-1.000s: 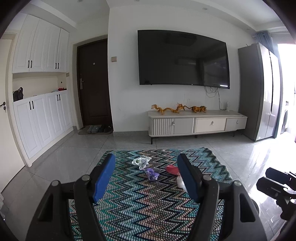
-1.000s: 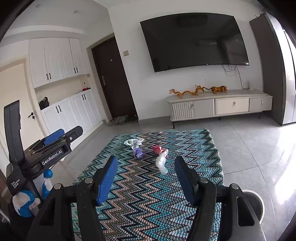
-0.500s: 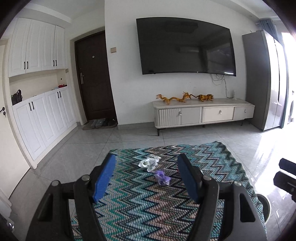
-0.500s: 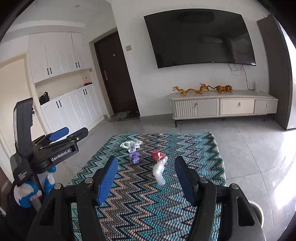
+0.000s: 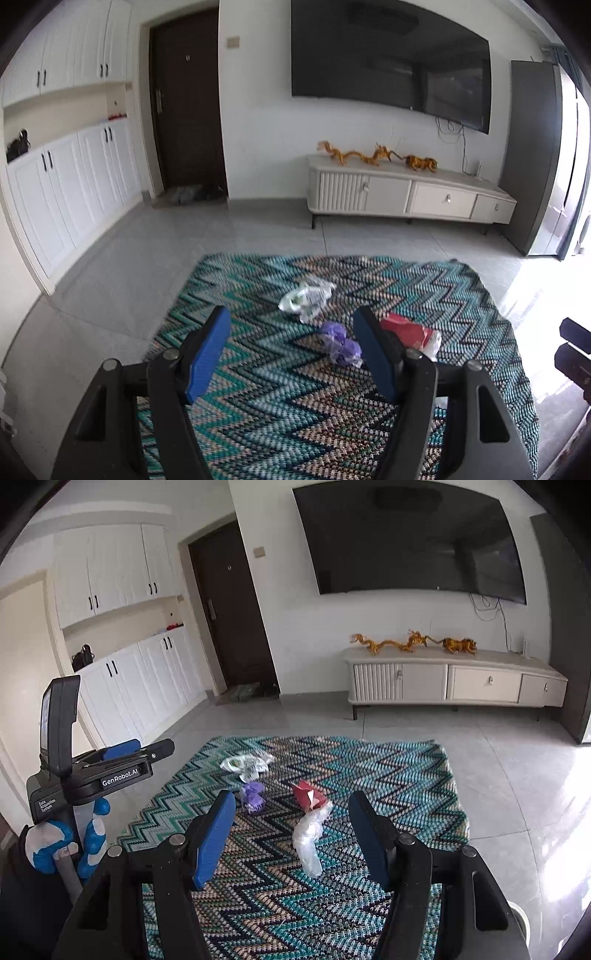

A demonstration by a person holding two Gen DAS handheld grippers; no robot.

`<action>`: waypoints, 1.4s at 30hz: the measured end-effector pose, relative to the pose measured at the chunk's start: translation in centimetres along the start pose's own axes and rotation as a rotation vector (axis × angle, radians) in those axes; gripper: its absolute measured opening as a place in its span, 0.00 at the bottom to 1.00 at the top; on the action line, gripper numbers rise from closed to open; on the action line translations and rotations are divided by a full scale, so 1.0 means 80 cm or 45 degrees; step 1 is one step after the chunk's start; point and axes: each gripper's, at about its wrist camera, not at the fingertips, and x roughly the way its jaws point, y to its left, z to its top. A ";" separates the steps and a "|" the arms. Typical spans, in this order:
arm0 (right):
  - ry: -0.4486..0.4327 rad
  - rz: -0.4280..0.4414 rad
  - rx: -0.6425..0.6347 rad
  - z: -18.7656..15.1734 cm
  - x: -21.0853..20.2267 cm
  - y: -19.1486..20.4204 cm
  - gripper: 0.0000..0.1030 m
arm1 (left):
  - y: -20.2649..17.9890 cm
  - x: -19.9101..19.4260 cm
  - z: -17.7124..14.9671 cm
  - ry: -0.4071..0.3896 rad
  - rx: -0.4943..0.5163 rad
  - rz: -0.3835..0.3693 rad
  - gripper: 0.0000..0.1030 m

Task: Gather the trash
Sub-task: 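Grasp purple plastic with the left tool while the right tool grasps a clear plastic bag, then lift both held bags and carry them over the gray bin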

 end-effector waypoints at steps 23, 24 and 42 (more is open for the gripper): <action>0.351 0.072 0.103 -0.062 0.199 -0.037 0.33 | -0.041 0.207 -0.047 0.378 -0.009 -0.215 0.41; 0.356 0.077 0.106 -0.062 0.201 -0.036 0.32 | -0.043 0.207 -0.048 0.381 -0.005 -0.231 0.38; 0.208 0.078 0.136 -0.059 0.060 -0.013 0.28 | -0.051 0.049 -0.056 0.179 0.055 -0.280 0.26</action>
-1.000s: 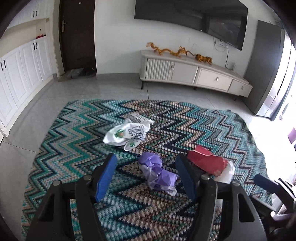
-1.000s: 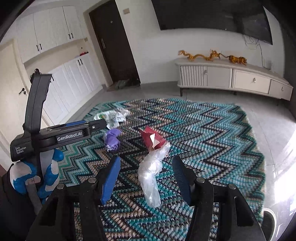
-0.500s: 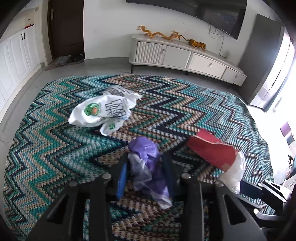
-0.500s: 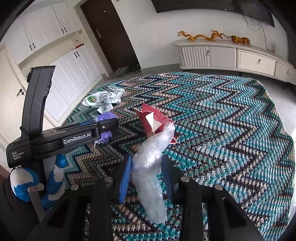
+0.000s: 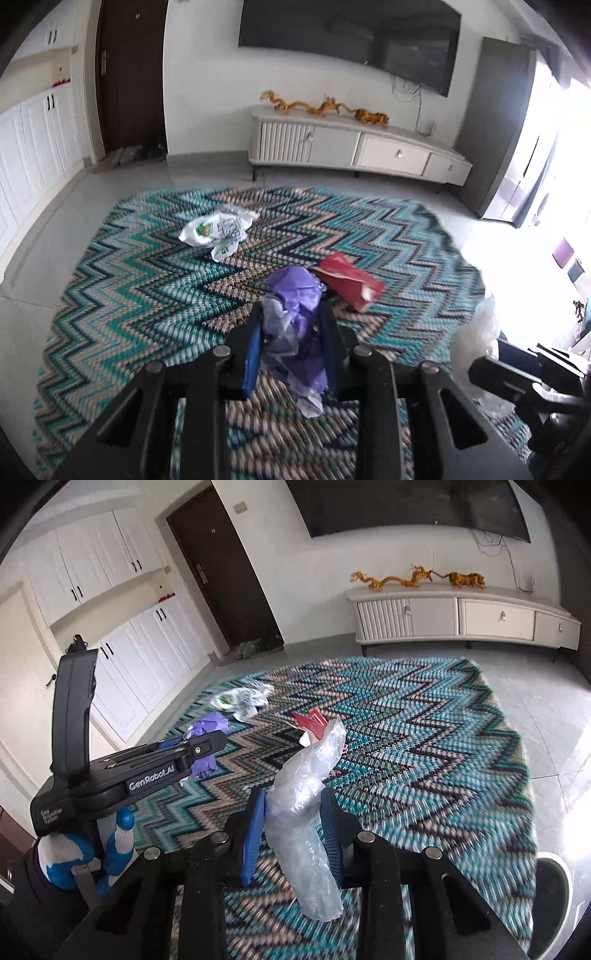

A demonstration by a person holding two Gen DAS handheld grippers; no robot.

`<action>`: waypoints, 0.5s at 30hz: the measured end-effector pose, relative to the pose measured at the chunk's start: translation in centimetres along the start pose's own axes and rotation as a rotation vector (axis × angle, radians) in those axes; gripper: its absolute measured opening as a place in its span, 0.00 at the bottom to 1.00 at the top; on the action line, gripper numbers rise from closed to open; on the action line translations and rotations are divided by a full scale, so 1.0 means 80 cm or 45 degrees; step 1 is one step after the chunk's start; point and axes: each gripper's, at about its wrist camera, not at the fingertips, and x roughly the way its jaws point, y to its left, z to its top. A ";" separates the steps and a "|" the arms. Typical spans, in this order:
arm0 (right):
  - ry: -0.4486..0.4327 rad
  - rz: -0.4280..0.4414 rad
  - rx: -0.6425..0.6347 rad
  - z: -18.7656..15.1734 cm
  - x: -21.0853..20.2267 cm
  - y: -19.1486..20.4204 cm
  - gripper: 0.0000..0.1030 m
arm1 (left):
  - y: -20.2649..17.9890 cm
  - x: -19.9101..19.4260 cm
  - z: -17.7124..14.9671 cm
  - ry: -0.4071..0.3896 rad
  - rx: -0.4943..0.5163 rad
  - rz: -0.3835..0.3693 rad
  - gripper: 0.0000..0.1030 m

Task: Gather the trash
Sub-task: 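Lift both held bags and carry them over the gray bin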

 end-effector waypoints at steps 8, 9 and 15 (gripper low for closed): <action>-0.125 -0.005 -0.033 -0.021 -0.098 0.045 0.28 | -0.024 -0.106 -0.016 -0.153 0.020 -0.033 0.26; -0.140 -0.009 -0.037 -0.025 -0.110 0.051 0.28 | -0.027 -0.117 -0.019 -0.168 0.026 -0.038 0.26; -0.216 -0.058 -0.049 -0.050 -0.173 0.070 0.28 | -0.047 -0.173 -0.041 -0.234 0.060 -0.083 0.26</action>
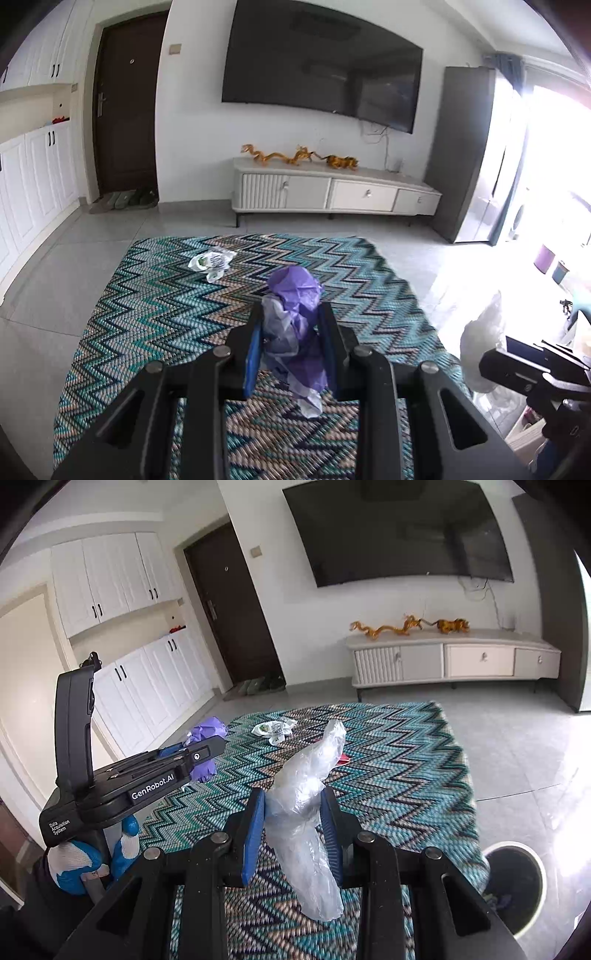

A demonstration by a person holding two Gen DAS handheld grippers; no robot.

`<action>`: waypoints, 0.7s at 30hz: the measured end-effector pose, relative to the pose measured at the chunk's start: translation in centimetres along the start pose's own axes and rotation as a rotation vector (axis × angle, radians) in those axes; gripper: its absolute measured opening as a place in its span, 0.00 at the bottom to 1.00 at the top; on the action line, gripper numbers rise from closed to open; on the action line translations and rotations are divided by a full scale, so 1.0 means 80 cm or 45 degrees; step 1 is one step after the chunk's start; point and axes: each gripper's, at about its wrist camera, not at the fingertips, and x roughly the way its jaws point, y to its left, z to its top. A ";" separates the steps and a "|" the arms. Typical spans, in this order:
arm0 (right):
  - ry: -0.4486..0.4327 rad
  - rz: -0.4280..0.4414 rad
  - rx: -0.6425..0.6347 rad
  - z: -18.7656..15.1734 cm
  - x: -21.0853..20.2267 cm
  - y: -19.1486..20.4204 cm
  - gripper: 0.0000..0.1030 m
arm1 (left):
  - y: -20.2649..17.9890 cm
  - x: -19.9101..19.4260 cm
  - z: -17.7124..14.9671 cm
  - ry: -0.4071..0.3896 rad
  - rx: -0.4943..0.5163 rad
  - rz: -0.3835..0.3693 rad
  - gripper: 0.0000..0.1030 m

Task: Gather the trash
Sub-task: 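Lift both held bags and carry them over the gray bin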

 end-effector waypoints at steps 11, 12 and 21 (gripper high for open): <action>-0.161 -0.089 0.042 -0.022 -0.106 -0.013 0.28 | -0.068 -0.073 -0.004 -0.104 0.100 -0.108 0.26; -0.172 -0.096 0.044 -0.023 -0.112 -0.015 0.28 | -0.073 -0.076 -0.003 -0.111 0.108 -0.114 0.26; -0.227 -0.144 0.121 -0.031 -0.136 -0.057 0.28 | -0.129 -0.075 0.008 -0.111 0.203 -0.159 0.26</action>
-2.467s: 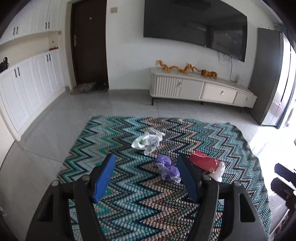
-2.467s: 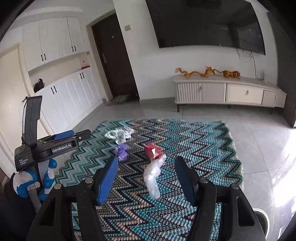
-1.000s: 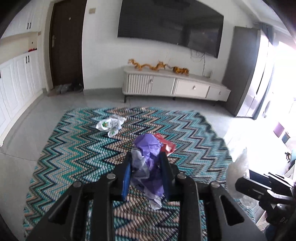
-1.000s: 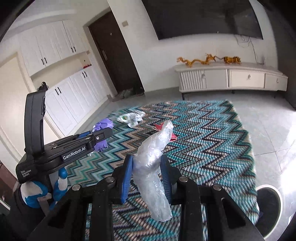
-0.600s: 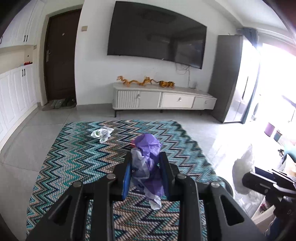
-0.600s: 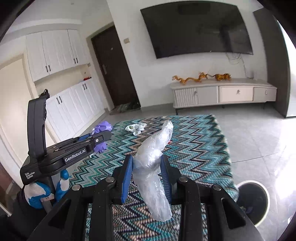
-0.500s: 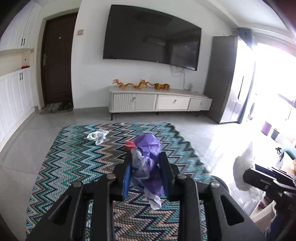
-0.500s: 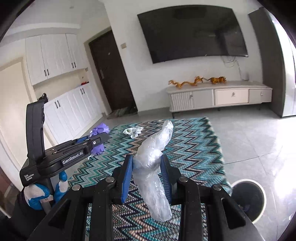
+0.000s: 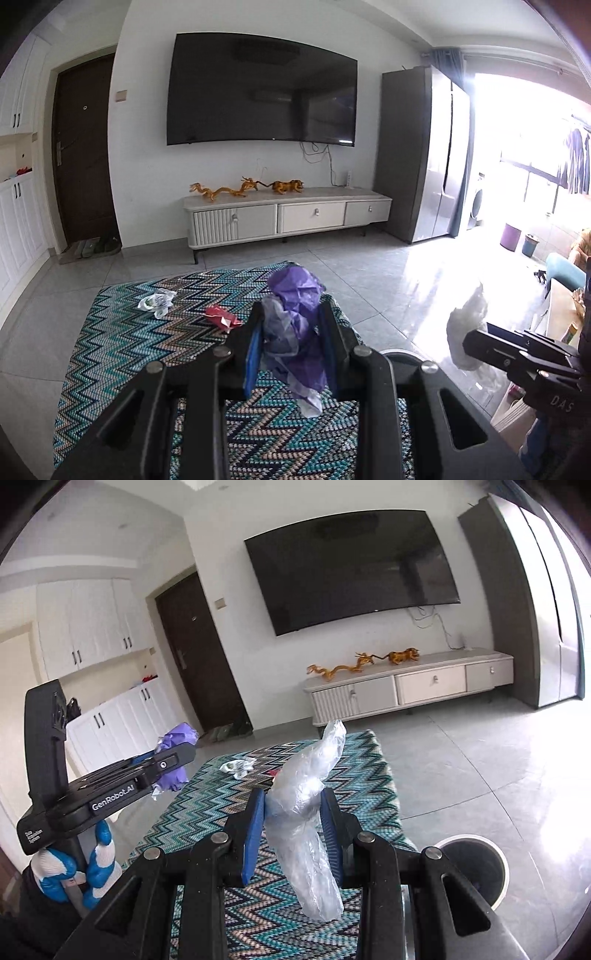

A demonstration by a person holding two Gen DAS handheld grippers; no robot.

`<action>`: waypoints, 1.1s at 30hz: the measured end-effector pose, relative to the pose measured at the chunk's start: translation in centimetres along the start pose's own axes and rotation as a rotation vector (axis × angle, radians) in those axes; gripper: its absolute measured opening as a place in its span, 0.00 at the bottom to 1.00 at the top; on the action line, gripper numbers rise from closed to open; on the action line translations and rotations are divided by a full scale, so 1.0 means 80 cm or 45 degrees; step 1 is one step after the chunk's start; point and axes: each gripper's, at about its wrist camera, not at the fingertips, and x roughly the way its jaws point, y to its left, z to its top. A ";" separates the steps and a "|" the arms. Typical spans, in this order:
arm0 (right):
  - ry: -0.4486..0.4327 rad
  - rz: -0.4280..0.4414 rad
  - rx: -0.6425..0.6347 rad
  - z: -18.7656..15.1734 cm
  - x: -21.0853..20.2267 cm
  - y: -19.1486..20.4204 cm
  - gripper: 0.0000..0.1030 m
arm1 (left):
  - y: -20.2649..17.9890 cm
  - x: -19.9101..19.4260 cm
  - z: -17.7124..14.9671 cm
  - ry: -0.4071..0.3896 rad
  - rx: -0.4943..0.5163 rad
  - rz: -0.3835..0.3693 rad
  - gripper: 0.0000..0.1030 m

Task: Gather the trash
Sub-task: 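Lift both held bags and carry them over the gray bin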

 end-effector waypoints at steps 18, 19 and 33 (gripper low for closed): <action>0.007 -0.118 0.255 -0.021 0.017 -0.146 0.28 | -0.136 0.129 -0.005 0.180 0.233 -0.062 0.26; 0.008 -0.124 0.270 -0.024 0.016 -0.152 0.28 | -0.142 0.136 -0.007 0.192 0.250 -0.066 0.26; 0.053 -0.194 0.418 -0.047 0.039 -0.235 0.28 | -0.208 0.220 -0.018 0.299 0.395 -0.130 0.26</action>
